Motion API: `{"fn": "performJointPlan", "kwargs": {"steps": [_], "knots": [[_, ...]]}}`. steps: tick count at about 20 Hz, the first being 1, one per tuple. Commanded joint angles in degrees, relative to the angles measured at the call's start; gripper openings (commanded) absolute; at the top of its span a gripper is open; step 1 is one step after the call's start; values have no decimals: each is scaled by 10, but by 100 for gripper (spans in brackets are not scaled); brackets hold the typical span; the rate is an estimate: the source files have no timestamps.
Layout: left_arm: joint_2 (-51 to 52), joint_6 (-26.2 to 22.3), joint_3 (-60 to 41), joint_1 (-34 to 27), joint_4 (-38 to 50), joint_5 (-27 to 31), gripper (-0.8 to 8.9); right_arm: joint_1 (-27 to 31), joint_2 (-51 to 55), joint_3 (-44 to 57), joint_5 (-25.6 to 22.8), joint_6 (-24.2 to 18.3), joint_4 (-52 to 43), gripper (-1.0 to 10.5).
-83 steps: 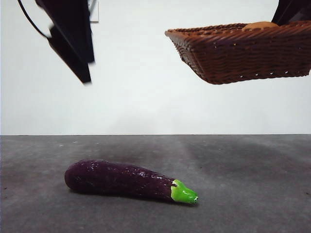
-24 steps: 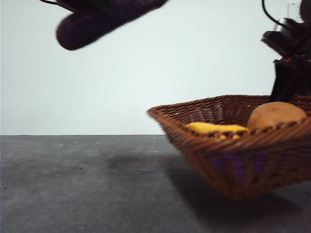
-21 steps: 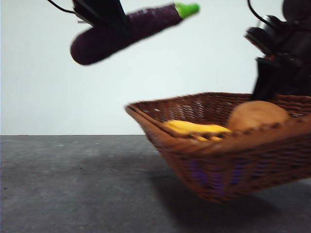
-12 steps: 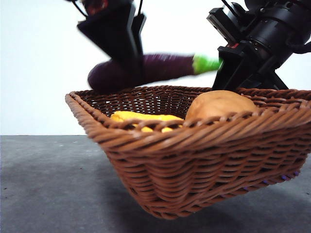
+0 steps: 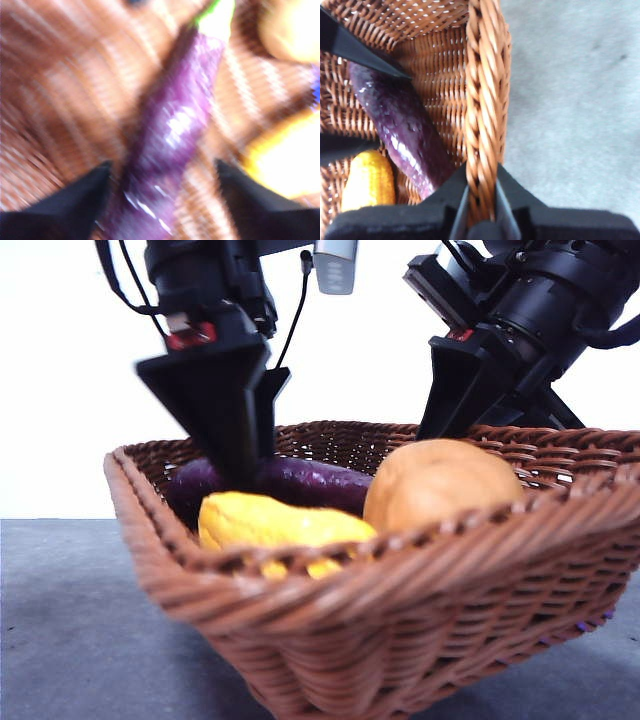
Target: Help me put the vegetables on the table into the basket
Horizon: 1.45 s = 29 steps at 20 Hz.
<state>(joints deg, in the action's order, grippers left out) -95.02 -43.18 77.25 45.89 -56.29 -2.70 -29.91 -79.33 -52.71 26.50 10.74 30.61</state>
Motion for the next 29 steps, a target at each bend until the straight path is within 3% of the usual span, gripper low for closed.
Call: {"fn": "performJointPlan", "kwargs": {"steps": [1, 3, 6, 9, 10, 11, 16, 18, 20, 23, 29], "knots": [[3, 19, -2, 0, -12, 3, 413, -1, 0, 2, 4, 8, -8, -11], [25, 37, 4, -5, -12, 15, 408, -1, 0, 2, 0, 9, -15, -11], [80, 107, 46, -27, -12, 34, 408, 0, 0, 2, -11, 21, -36, -11], [145, 240, 89, -75, -12, 31, 383, 6, 0, -3, -10, 43, -60, -11], [171, 266, 89, -94, -14, 23, 209, 14, 0, -11, -5, 47, -62, -11], [196, 281, 89, -115, -20, 23, -32, 24, 0, -26, -4, 46, -54, -11], [295, 302, 89, -190, -43, 22, -8, 115, 0, -162, -4, 0, 44, -11], [322, 310, 89, -207, -43, -12, -8, 167, 0, -198, -4, -28, 85, -11], [341, 317, 89, -215, -43, -40, -8, 224, 0, -206, -3, -43, 101, -11], [361, 330, 89, -215, -43, -39, -8, 291, -27, -206, 19, -71, 115, -11], [369, 337, 89, -215, -67, -37, -8, 323, -170, -206, 26, -103, 93, -11]]}}
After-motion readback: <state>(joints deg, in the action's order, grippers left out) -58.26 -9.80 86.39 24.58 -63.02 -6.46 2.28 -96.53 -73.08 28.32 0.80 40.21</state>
